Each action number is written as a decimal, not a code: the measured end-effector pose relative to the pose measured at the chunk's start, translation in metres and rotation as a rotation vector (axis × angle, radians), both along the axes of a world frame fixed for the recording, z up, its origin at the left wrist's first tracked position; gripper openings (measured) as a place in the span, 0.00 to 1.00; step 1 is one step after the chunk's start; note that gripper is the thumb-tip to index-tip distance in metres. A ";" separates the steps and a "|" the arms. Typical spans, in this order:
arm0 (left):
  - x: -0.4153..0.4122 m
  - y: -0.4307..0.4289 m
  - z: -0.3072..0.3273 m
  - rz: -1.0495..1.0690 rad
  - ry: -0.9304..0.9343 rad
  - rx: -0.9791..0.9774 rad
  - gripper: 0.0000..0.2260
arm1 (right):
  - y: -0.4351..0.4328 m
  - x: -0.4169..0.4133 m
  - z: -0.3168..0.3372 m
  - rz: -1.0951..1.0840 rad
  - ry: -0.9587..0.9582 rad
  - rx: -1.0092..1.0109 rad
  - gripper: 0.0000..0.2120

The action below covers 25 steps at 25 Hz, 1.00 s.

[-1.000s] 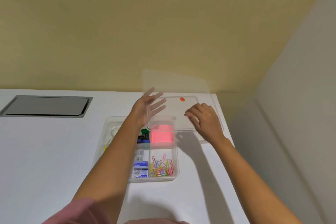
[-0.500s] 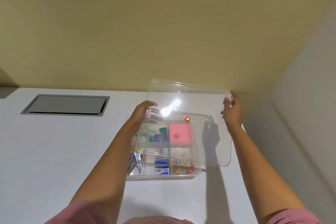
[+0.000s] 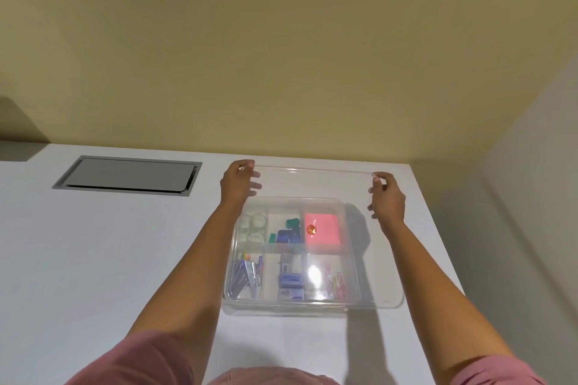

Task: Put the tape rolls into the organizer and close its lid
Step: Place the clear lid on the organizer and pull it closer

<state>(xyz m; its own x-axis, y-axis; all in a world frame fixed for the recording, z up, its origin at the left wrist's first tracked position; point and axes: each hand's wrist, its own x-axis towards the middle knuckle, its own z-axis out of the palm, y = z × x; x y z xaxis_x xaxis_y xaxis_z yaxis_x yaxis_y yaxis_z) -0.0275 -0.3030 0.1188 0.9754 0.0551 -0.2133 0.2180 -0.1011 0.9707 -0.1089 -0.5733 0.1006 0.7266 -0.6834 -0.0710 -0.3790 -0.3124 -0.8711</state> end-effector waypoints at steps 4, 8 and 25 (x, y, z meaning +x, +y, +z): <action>0.003 0.008 -0.031 0.082 0.068 0.161 0.14 | 0.012 0.005 -0.025 -0.001 0.112 0.079 0.11; 0.007 0.015 -0.058 0.121 0.108 0.242 0.14 | 0.022 0.007 -0.046 0.013 0.169 0.098 0.12; 0.027 0.011 -0.106 0.181 0.087 0.677 0.12 | 0.028 0.041 -0.089 0.050 0.251 -0.099 0.11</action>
